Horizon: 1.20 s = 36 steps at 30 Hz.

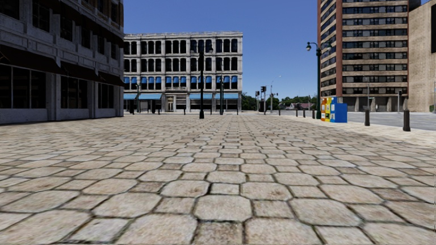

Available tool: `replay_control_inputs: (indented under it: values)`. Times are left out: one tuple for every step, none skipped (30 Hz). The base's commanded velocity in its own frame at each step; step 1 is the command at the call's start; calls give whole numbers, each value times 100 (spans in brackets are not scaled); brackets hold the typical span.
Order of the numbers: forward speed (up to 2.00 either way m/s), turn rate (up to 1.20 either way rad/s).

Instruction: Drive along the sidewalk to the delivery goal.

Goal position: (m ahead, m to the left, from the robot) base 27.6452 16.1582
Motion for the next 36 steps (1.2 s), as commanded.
replay_control_inputs:
  values:
    - [200,0]
    - [200,0]
    - [200,0]
    - [200,0]
    - [200,0]
    - [200,0]
    - [200,0]
    - [200,0]
    - [200,0]
    - [200,0]
    - [200,0]
    - [200,0]
    - [200,0]
    - [200,0]
    - [200,0]
    - [200,0]
    - [200,0]
    - [200,0]
    - [200,0]
    - [200,0]
    - [200,0]
    - [200,0]
    - [200,0]
    - [200,0]
    - [200,0]
    - [200,0]
    - [200,0]
    - [200,0]
    - [200,0]
    - [200,0]
    - [200,0]
    - [200,0]
    - [200,0]
    - [200,0]
    - [200,0]
    - [200,0]
